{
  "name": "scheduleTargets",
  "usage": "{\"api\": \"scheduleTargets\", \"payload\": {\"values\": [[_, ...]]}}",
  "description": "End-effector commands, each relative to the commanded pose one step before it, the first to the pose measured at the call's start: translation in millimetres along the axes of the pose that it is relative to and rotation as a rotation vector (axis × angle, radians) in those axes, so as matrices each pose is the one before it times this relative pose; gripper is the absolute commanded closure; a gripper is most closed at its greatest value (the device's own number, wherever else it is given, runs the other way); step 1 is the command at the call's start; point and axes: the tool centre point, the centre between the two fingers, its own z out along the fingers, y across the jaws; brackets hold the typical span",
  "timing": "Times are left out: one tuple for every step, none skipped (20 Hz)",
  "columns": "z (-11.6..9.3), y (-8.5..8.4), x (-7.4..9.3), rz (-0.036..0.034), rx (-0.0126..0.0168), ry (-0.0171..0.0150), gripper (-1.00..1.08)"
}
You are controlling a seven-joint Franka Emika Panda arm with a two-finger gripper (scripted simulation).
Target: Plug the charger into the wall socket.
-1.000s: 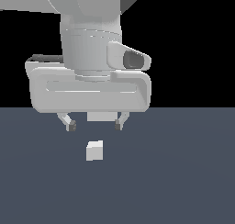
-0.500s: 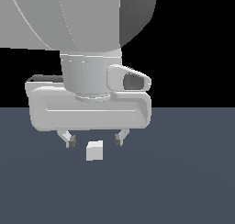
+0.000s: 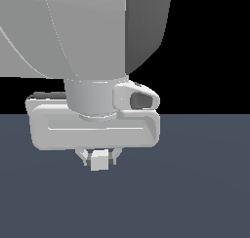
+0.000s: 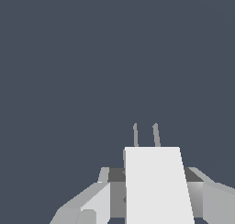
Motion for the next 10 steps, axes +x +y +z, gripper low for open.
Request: {"api": "scheduleTargets", "payload": {"values": [[0.57, 1.32, 0.05, 0.00169, -0.00147, 0.00032, 1.08], [0.00, 0.00, 0.00, 0.00000, 0.00000, 0.00000, 1.08], [0.00, 0.00, 0.00, 0.00000, 0.00000, 0.00000, 1.08], [0.00, 0.00, 0.00, 0.00000, 0.00000, 0.00000, 1.08], [0.00, 0.00, 0.00, 0.00000, 0.00000, 0.00000, 1.08], [0.00, 0.00, 0.00, 0.00000, 0.00000, 0.00000, 1.08], [0.00, 0.00, 0.00, 0.00000, 0.00000, 0.00000, 1.08], [-0.65, -0.27, -0.21, -0.00005, 0.00069, -0.00007, 1.08], [-0.10, -0.23, 0.24, 0.00000, 0.00000, 0.00000, 1.08], [-0.33, 0.07, 0.71, 0.00132, -0.00039, 0.00002, 1.08]]}}
